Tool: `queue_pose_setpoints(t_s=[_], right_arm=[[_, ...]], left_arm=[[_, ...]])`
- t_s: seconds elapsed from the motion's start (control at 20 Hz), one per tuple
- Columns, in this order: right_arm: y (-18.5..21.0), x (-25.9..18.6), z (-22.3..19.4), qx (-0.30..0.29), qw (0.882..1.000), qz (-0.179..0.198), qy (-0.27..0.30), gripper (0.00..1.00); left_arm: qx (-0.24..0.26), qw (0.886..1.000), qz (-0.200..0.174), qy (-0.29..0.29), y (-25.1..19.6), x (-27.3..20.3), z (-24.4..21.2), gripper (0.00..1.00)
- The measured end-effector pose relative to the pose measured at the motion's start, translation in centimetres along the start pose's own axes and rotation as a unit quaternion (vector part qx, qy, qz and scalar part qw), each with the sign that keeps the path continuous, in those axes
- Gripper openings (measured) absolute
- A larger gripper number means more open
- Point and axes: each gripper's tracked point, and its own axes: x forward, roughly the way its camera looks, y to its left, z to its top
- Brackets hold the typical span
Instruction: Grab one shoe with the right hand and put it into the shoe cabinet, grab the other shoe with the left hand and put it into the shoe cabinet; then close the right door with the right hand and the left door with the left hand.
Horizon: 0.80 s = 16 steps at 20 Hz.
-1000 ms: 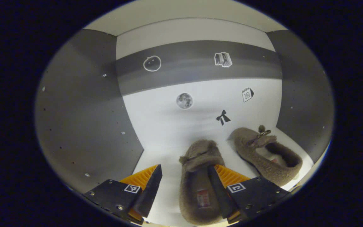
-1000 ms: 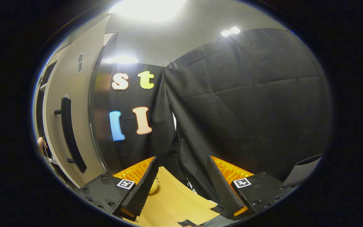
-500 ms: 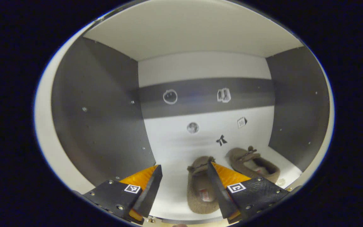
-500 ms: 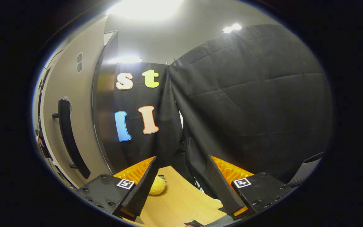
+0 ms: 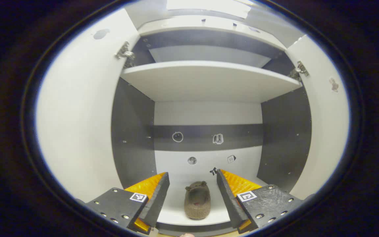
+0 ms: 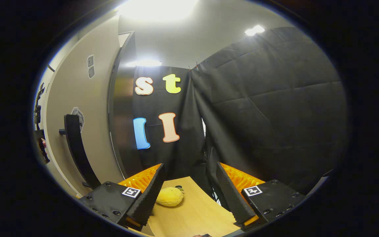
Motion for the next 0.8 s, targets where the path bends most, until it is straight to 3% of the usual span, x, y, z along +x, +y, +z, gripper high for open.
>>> queue_pose_setpoints(t_s=[0.15, 0.25, 0.3, 0.35, 0.4, 0.45, 0.5, 0.65, 0.7, 0.8], right_arm=[[0.9, 0.4, 1.2, -0.004, 1.0, 0.02, -0.003, 0.98], [1.5, 0.5, 2.2, -0.003, 1.0, 0.03, -0.01, 0.98], [1.6, 0.6, 2.5, -0.005, 0.999, 0.031, -0.011, 0.98], [1.8, 0.6, 2.6, -0.011, 0.999, 0.032, -0.011, 0.97], [2.1, 0.6, 2.8, -0.016, 0.999, 0.034, -0.012, 0.98], [2.5, 0.4, 3.1, -0.019, 0.999, 0.041, -0.013, 0.98], [3.1, 0.3, 3.2, -0.02, 0.998, 0.05, -0.012, 0.98], [4.3, -0.3, 3.1, -0.024, 0.997, 0.073, -0.01, 0.98], [4.5, -0.4, 2.9, -0.024, 0.997, 0.076, -0.009, 0.98], [5.2, -1.0, 2.9, -0.016, 0.996, 0.09, -0.008, 0.98]], left_arm=[[0.034, 0.999, 0.038, 0.005, -0.5, 0.5, -0.1, 0.89], [0.031, 0.998, 0.048, 0.021, -0.5, 0.4, -0.4, 0.89], [0.017, 0.998, 0.048, 0.03, -0.5, 0.4, -0.3, 0.89], [0.005, 0.998, 0.045, 0.038, -0.3, 0.6, -0.3, 0.83], [-0.004, 0.998, 0.039, 0.046, 0.0, 0.7, -0.6, 0.83], [-0.008, 0.998, 0.04, 0.051, 0.3, 0.6, -0.6, 0.89], [-0.012, 0.998, 0.04, 0.053, 0.5, 0.6, -0.3, 0.83], [-0.013, 0.998, 0.043, 0.051, 0.4, 0.2, 0.1, 0.83], [-0.017, 0.997, 0.047, 0.054, 0.5, 0.1, 0.1, 0.89], [-0.026, 0.997, 0.044, 0.054, 0.3, -0.1, 0.2, 0.83]])
